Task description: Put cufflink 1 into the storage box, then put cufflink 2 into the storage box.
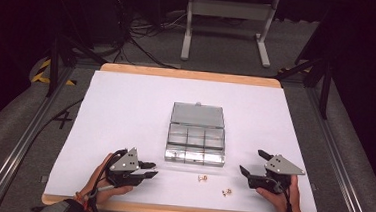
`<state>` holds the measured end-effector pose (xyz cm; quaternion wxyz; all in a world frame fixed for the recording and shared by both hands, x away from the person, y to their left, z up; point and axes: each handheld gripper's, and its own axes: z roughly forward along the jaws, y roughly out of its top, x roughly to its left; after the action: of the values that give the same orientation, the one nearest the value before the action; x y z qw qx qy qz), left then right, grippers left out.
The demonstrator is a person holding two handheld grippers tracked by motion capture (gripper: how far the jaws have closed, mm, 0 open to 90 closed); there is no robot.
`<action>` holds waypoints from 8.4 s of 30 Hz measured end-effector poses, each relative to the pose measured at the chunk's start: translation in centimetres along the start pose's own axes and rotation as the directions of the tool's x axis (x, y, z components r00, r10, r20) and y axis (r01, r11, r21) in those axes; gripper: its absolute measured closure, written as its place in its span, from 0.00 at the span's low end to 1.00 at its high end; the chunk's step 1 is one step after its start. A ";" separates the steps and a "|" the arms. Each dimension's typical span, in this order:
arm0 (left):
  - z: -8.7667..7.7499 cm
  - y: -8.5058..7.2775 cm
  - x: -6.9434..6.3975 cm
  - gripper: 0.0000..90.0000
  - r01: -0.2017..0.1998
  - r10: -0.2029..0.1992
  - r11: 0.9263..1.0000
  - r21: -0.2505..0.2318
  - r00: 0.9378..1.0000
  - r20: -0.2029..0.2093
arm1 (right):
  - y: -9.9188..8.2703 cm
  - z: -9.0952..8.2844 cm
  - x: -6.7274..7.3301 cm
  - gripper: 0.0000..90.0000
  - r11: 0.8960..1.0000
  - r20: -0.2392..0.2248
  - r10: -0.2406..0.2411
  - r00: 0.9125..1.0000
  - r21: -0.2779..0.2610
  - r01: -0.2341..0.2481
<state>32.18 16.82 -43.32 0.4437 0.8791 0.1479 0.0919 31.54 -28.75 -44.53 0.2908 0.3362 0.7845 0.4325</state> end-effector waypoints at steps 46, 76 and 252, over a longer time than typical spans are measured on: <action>3.7 5.3 3.7 0.80 -0.020 0.020 0.999 -0.050 1.000 -0.005 | 0.0 0.0 0.0 0.18 1.000 -0.005 0.000 1.000 0.003 0.000; 6.9 5.6 5.2 0.80 -0.004 0.004 1.000 0.018 1.000 0.015 | 0.0 0.0 0.0 0.18 1.000 -0.008 -0.004 1.000 0.002 0.004; -1.7 -4.3 0.9 0.12 0.149 -0.177 0.972 -0.183 0.973 -0.148 | 9.5 5.2 6.7 0.90 0.984 -0.405 -0.156 0.901 0.015 0.178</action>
<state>31.72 20.80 -45.79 0.5100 0.8121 0.2472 0.1388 33.97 -17.25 -39.68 0.1507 0.1791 0.8642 0.4453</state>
